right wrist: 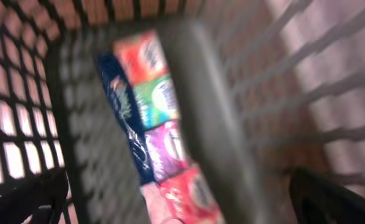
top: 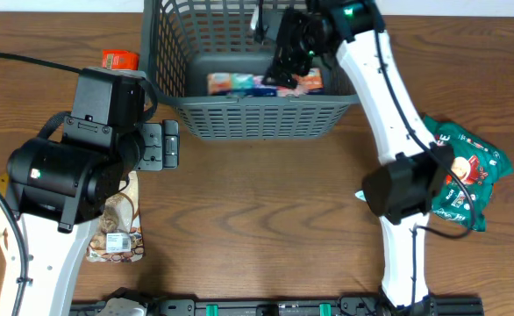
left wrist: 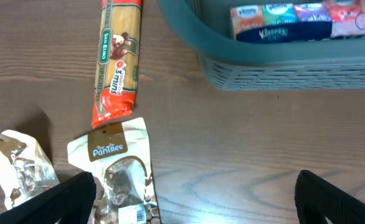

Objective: Pack container
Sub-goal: 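Carry the tissue bundle into the basket and release it, then move the right gripper to the green Nescafe bag and grasp it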

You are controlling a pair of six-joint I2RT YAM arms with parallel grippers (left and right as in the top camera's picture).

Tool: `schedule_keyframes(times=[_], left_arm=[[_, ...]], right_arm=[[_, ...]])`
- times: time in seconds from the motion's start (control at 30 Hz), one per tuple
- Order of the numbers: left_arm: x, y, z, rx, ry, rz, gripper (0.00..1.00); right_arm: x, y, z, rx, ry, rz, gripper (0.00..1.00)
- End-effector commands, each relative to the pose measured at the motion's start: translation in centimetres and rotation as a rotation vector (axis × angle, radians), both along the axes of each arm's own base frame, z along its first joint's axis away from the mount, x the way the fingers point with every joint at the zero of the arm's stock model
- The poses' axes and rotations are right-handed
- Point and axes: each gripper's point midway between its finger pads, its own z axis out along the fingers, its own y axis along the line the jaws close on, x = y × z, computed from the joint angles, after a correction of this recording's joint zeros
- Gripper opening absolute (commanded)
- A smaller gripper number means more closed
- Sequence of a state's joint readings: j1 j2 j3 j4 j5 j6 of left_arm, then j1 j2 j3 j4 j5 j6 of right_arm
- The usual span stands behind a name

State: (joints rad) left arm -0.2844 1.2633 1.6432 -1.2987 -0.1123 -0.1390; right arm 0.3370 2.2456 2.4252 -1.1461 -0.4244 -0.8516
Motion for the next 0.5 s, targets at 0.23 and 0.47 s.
schedule_keyframes(times=[0.23, 0.47], left_arm=[[0.0, 0.1, -0.4, 0.002, 0.011, 0.016, 0.92], [0.0, 0.1, -0.3, 0.003, 0.011, 0.015, 0.93]], right_arm=[[-0.7, -14.2, 21.1, 0.336, -0.281, -0.867, 0.99], [-8.8, -30.9, 20.4, 0.461, -0.078, -1.536, 0.99]])
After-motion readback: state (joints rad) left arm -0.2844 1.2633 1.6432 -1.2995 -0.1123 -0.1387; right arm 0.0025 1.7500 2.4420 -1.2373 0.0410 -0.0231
